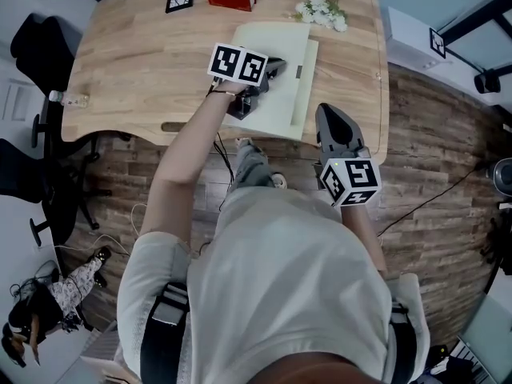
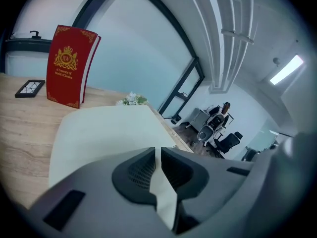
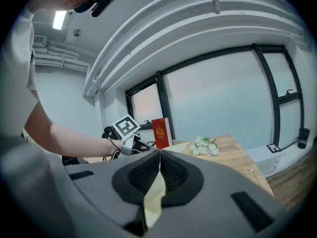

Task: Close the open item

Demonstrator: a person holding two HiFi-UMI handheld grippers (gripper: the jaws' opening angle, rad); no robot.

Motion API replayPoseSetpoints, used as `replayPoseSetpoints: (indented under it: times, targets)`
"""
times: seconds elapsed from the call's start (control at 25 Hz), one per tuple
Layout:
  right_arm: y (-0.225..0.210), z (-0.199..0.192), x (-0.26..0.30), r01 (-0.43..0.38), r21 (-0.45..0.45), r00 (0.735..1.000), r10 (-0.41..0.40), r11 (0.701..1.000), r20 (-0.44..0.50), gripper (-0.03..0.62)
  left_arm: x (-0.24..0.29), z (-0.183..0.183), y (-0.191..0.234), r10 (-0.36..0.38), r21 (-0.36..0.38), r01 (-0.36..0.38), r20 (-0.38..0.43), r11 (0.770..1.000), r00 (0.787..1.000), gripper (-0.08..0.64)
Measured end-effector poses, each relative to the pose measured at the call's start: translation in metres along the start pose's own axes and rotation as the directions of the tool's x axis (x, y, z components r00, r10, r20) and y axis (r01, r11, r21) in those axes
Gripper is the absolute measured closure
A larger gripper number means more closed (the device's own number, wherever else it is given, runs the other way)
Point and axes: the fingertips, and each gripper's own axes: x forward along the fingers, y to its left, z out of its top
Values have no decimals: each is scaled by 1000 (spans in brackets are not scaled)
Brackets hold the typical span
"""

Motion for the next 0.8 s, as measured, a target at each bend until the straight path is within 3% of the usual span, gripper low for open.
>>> replayPoseSetpoints:
  times: [0.32, 0.8]
  targets:
    - [-10, -2, 0, 25, 12, 1000, -25, 1000, -8, 572, 23, -14, -5, -15, 24, 17, -97, 1000, 995, 509]
    - [-19, -4, 1, 52, 22, 998, -52, 998, -20, 572, 47, -28, -12, -55, 8, 57, -155, 998, 986, 511]
